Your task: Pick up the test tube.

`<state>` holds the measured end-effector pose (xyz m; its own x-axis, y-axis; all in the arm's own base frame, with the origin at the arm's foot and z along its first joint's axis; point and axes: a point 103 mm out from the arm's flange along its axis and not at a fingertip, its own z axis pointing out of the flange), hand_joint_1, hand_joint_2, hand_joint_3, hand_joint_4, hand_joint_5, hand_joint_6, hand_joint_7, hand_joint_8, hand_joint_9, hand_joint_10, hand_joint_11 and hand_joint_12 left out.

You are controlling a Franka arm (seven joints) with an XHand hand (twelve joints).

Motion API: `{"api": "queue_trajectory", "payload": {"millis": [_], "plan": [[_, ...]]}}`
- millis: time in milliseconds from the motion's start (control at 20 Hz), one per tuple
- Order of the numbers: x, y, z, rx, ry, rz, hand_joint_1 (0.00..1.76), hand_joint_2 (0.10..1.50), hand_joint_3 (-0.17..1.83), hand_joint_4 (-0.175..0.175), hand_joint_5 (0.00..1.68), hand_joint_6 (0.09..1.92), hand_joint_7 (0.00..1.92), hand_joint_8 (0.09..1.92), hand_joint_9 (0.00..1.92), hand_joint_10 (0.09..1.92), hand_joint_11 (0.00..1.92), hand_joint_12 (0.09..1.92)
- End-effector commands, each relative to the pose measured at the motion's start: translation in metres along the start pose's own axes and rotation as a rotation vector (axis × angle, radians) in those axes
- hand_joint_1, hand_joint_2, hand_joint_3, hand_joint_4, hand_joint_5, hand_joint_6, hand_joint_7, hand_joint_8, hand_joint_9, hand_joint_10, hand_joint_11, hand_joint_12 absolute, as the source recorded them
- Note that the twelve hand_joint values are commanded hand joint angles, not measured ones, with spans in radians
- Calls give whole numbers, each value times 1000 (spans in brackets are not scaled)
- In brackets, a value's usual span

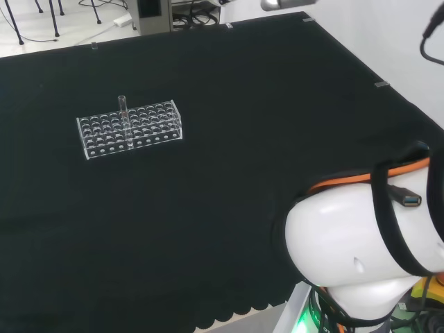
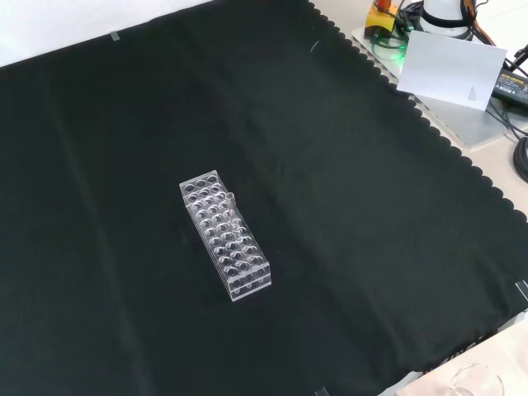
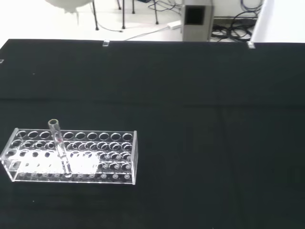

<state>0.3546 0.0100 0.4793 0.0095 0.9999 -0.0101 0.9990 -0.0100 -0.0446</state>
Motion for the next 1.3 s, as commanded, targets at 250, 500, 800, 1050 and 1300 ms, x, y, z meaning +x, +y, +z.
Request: {"api": "queue_trajectory", "payload": {"millis": [250,500,800,1050,1300], "plan": [[48,91,9,81,20,-195,743,710,582,-62,136,87,38,810,0,877,0,1192],[72,120,24,137,17,-258,754,707,586,-61,155,87,73,818,0,931,0,1248],[99,153,57,219,12,-297,763,706,592,-62,167,87,93,824,0,970,0,1286],[119,173,89,304,-21,-289,769,705,593,-63,170,87,98,826,1,977,0,1294],[130,182,117,358,4,-304,772,706,595,-63,172,87,100,828,6,983,0,1299]]}}
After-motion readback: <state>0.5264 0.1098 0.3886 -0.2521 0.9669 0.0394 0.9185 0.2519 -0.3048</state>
